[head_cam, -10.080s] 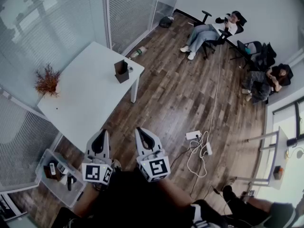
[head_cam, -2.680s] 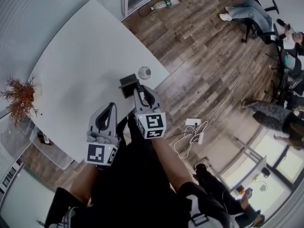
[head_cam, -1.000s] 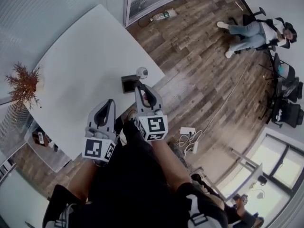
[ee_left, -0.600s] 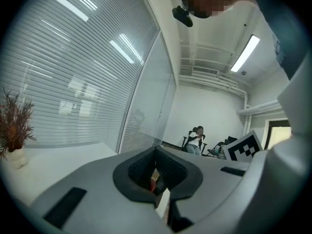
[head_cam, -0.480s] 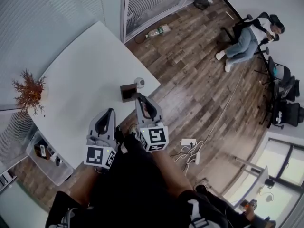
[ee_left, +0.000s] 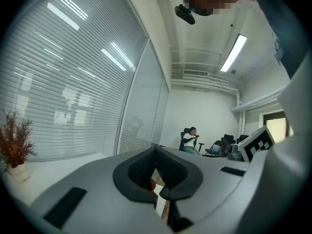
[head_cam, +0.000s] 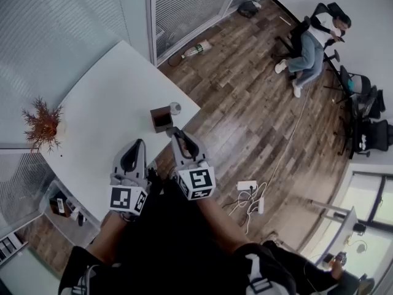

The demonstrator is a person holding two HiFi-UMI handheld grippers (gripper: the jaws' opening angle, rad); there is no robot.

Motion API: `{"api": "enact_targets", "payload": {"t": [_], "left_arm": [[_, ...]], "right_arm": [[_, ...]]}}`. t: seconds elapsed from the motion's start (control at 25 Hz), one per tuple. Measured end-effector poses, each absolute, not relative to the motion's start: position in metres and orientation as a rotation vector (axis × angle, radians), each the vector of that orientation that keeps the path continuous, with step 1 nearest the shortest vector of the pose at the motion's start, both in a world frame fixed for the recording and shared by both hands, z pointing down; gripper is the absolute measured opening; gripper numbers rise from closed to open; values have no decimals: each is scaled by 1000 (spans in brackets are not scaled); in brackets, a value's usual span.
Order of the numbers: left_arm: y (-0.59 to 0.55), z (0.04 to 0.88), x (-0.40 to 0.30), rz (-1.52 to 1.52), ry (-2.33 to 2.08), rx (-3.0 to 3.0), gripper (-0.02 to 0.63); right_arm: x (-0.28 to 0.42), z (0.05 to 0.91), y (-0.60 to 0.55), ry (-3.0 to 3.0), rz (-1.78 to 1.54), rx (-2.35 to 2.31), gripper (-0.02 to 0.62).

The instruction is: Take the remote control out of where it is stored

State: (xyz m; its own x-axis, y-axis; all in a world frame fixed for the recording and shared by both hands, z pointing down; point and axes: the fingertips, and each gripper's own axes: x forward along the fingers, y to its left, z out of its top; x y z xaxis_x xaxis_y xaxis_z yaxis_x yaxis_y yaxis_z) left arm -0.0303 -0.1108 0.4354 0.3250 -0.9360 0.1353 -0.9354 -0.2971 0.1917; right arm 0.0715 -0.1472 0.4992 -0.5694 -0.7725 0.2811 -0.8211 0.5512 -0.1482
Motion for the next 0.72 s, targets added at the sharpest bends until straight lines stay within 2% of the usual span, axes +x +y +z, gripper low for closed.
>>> {"api": "enact_targets", "payload": {"t": [0.72], "left_arm": [[-69,427,-3,21,-1775,2330,8]], "right_arm": [[105,471,-94,-2697,387,1347,79]]}}
